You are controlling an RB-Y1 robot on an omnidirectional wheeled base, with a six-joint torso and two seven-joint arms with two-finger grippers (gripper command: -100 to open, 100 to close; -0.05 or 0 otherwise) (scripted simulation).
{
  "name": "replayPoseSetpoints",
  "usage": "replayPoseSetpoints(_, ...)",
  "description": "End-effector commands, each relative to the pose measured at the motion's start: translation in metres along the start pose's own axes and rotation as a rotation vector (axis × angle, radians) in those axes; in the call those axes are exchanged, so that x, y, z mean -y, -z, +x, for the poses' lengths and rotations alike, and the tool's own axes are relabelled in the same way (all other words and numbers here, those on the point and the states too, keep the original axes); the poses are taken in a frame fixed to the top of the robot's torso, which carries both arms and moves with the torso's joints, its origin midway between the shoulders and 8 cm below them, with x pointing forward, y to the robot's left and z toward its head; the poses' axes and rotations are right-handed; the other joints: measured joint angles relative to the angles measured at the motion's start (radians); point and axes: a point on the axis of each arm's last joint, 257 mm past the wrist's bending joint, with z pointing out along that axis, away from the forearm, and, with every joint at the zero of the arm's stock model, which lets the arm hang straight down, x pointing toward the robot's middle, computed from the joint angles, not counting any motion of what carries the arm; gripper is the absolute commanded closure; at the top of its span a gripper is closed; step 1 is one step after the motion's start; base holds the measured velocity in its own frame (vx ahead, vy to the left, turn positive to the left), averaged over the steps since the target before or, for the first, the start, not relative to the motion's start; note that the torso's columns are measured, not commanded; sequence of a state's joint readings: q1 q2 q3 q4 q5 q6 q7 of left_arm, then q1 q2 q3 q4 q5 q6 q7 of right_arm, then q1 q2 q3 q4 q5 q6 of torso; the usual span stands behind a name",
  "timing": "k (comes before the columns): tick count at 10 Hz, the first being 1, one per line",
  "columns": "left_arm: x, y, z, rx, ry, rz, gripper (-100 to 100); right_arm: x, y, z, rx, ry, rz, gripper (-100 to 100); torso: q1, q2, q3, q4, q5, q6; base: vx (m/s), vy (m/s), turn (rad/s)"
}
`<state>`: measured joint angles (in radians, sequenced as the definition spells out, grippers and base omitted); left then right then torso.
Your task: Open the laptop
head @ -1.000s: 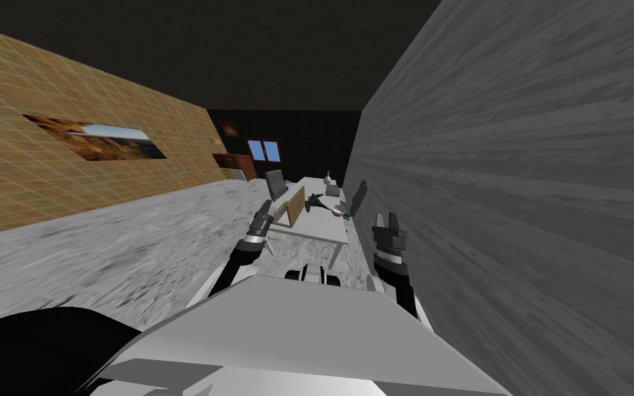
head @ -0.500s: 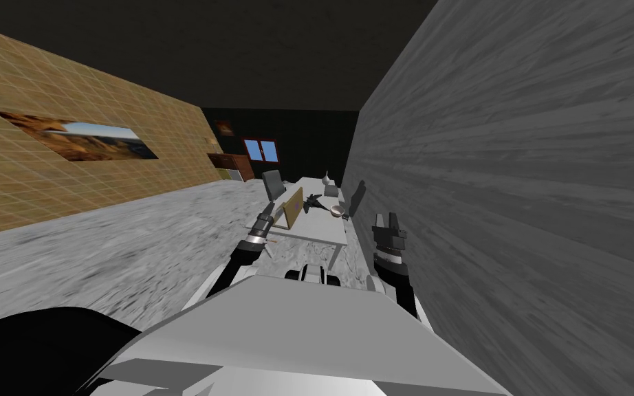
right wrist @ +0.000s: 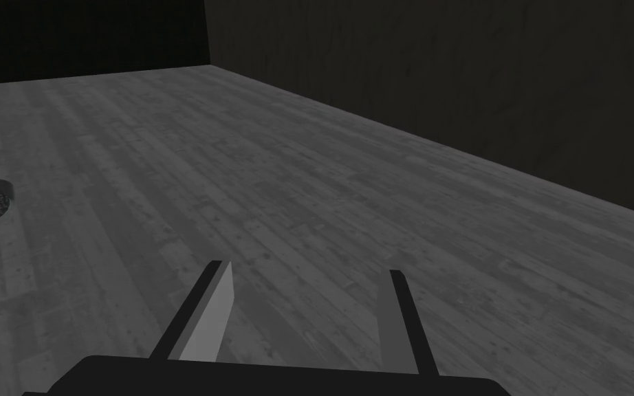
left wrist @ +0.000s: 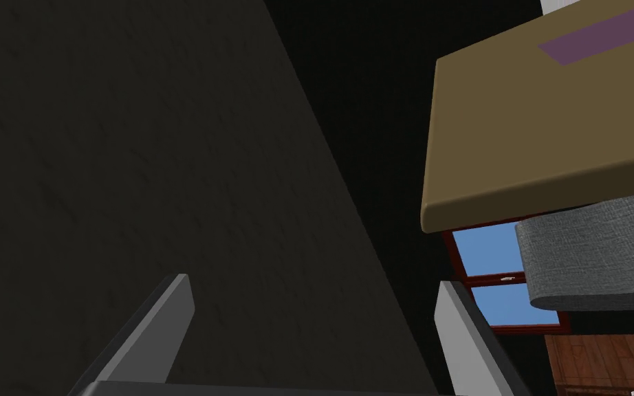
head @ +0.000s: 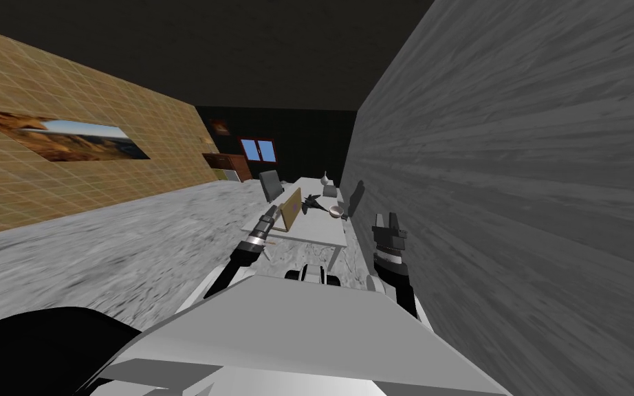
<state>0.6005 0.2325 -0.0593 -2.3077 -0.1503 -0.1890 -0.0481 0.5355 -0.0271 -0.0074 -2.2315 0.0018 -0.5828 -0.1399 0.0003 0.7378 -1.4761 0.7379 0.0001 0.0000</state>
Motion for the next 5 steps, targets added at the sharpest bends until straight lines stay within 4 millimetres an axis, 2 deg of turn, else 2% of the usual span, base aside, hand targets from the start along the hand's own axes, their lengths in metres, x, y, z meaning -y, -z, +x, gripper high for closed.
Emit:
replayPoseSetpoints(1,-0.016,0.003,0.003,-0.03,-0.029,-0.059,-100,0.0,0.0,0.0,0.0,0.0,0.0,0,0.0,0.0,0.0,0.0,0.0,0.0,0.037,0.004,-0.051)
replayPoseSetpoints(5,-0.041,0.011,0.007,-0.068,-0.07,-0.151,-100,0.0,0.0,0.0,0.0,0.0,0.0,0,-0.001,0.0,0.0,0.0,0.0,0.0,0.043,0.0,-0.045)
